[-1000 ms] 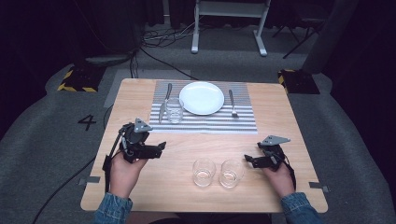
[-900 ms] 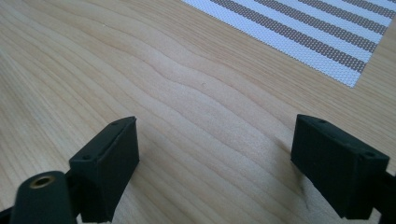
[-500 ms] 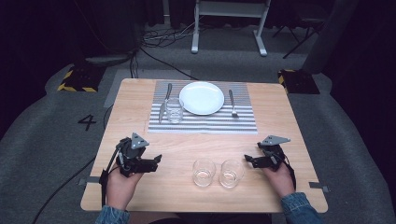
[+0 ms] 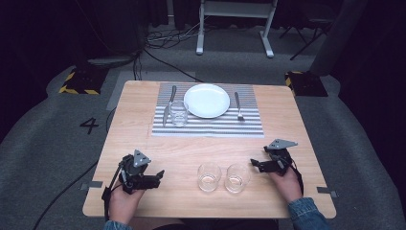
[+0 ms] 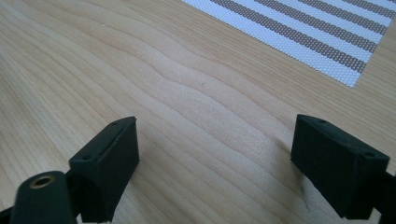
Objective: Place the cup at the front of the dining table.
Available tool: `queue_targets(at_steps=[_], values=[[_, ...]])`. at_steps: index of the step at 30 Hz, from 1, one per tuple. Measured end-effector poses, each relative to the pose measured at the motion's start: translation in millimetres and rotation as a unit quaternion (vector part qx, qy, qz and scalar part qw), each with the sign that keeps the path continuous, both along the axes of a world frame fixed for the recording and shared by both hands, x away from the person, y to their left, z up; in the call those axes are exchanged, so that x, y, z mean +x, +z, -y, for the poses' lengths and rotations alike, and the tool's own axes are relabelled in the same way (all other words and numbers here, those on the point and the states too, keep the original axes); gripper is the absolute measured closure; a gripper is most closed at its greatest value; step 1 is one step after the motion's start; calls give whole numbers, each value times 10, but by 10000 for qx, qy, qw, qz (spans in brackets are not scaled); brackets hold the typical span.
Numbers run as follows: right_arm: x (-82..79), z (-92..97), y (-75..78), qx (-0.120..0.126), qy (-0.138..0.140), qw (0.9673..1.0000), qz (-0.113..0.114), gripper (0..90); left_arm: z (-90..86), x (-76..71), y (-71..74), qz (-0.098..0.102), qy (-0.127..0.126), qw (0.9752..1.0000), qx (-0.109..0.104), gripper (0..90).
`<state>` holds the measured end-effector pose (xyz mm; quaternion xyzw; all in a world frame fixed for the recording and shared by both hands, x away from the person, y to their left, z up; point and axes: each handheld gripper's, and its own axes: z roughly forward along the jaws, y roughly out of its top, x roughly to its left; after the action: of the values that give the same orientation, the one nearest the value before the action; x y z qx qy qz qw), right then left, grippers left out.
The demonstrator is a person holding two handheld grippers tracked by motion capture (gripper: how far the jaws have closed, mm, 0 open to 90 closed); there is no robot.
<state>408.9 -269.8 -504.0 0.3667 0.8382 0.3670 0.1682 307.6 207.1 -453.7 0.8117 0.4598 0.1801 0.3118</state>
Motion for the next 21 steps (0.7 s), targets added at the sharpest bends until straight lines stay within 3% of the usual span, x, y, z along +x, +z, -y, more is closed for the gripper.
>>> queue_targets(at_steps=[9, 13, 14, 16, 20, 21], values=[[0, 0, 0, -2, -1, 10000, 0, 154, -26, -49, -218, -403, 59, 9992, -27, 154], [0, 0, 0, -2, -1, 10000, -1, 154, -32, -70, -264, -400, 138, 9991, 12, 154], [0, 0, 0, -2, -1, 10000, -1, 154, -29, -75, -274, -478, 96, 9988, 5, 154], [0, 0, 0, -1, -2, 10000, -1, 154, -11, -85, -313, -565, 66, 9982, 170, 153], [0, 0, 0, -1, -1, 10000, 0, 154, 1, -95, -359, -719, 49, 9972, 187, 151], [0, 0, 0, -3, 2, 10000, 2, 154, -1, -109, -371, -655, 51, 9976, 222, 145]])
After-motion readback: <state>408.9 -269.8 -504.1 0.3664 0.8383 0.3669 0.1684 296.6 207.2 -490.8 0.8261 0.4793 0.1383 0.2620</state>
